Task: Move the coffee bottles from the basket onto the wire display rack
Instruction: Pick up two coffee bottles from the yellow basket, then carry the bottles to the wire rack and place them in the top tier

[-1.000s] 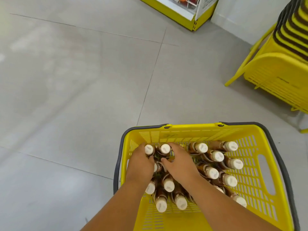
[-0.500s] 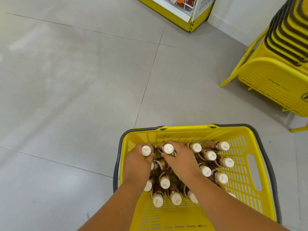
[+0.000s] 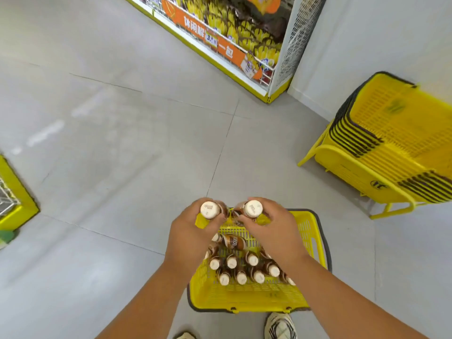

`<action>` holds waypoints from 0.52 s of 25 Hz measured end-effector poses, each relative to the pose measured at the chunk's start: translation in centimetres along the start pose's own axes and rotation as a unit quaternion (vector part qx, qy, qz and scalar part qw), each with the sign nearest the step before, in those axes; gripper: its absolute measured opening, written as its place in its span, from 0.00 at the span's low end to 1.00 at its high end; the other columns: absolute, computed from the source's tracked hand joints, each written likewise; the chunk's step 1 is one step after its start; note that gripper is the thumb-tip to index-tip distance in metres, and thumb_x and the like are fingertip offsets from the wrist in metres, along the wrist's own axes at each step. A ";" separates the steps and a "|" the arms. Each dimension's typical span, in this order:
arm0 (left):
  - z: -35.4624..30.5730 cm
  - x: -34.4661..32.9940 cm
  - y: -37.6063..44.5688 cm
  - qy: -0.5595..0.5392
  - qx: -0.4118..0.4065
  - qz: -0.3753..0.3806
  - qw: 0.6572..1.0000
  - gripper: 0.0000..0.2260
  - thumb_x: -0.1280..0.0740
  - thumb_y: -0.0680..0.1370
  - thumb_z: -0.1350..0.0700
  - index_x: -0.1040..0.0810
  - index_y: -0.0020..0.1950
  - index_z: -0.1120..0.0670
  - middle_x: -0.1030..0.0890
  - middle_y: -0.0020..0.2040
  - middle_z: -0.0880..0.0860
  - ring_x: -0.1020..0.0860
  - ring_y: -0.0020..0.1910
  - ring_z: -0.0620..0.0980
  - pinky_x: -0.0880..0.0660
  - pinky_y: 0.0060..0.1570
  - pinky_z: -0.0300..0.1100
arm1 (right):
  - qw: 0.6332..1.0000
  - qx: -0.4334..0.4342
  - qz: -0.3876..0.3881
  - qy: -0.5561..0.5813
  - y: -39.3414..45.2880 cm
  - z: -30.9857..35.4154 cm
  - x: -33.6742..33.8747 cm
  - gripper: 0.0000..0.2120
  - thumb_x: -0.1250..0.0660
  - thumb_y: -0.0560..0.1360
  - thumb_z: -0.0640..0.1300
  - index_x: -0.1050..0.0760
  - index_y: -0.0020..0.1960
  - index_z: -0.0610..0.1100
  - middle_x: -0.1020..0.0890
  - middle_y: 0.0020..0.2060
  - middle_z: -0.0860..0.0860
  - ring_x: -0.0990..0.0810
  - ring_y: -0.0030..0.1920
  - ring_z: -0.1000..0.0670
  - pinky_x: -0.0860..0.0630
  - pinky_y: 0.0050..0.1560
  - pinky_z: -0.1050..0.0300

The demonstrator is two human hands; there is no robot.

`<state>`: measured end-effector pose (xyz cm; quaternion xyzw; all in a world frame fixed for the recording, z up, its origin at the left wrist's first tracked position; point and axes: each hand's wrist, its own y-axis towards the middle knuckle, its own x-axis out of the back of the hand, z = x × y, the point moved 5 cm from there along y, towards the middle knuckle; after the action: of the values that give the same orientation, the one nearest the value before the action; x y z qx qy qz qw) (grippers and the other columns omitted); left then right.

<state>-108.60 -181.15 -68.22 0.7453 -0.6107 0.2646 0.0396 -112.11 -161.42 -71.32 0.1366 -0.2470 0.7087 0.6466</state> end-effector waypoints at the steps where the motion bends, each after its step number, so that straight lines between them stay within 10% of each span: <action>1: -2.1 1.5 -0.5 -0.003 -0.011 -0.008 1.000 0.18 0.25 0.76 0.58 0.21 0.46 0.32 0.18 0.47 0.30 0.20 0.50 0.31 0.29 0.48 0.23 | 1.000 0.001 -0.002 0.011 -0.3 2.4 1.6 0.12 0.20 0.71 0.48 0.16 0.53 0.54 0.14 0.50 0.61 0.18 0.55 0.60 0.22 0.59 0.58; 6: -13.7 10.1 -4.7 -0.016 -0.063 -0.071 0.995 0.18 0.23 0.75 0.56 0.22 0.54 0.33 0.17 0.51 0.34 0.18 0.55 0.39 0.22 0.57 0.37 | 0.998 0.054 0.010 0.034 -2.4 16.4 10.3 0.11 0.21 0.69 0.48 0.17 0.50 0.54 0.14 0.49 0.59 0.17 0.54 0.56 0.21 0.59 0.50; 13: -31.0 19.8 -12.5 0.005 -0.114 -0.102 0.988 0.18 0.26 0.77 0.51 0.26 0.60 0.33 0.21 0.53 0.28 0.22 0.58 0.34 0.29 0.55 0.26 | 0.991 0.120 0.023 0.054 -7.5 35.0 20.4 0.13 0.20 0.71 0.48 0.18 0.52 0.59 0.16 0.50 0.64 0.18 0.55 0.62 0.23 0.56 0.66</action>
<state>-105.47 -183.79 -29.57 0.7932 -0.5573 0.1911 0.1542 -111.74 -162.21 -30.15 0.1687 -0.1278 0.7543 0.6215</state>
